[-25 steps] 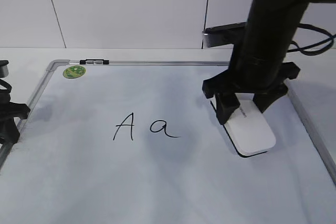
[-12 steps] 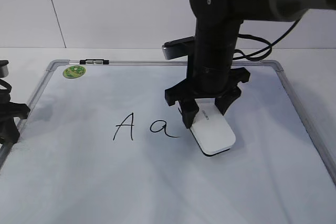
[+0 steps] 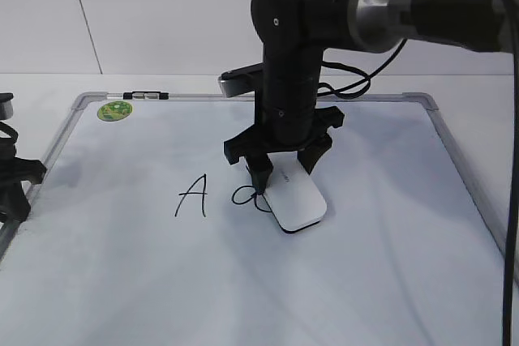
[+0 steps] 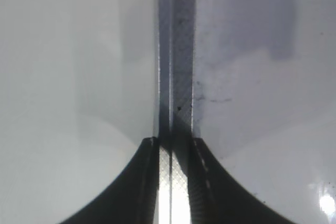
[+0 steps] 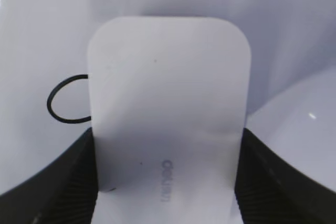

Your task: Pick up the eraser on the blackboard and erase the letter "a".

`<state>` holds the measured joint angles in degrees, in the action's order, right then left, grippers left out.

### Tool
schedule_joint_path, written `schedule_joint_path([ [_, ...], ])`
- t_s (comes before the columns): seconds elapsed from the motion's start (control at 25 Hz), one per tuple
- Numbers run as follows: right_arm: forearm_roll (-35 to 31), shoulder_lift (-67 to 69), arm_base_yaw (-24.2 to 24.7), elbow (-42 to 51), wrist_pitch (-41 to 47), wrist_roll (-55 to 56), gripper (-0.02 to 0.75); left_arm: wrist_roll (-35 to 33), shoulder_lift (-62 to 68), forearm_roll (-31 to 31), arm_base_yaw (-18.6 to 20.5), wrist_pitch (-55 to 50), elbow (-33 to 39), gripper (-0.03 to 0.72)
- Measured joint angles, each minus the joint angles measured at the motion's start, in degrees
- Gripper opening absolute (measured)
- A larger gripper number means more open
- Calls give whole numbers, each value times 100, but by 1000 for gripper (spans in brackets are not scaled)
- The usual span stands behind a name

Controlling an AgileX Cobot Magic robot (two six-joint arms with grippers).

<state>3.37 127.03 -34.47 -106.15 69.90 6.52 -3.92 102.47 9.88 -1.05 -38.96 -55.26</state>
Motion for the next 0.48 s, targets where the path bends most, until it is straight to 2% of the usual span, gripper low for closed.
schedule_joint_path([
  [0.48, -47, 177, 0, -134, 44, -36, 511, 0, 0, 0, 0, 0, -10, 119],
])
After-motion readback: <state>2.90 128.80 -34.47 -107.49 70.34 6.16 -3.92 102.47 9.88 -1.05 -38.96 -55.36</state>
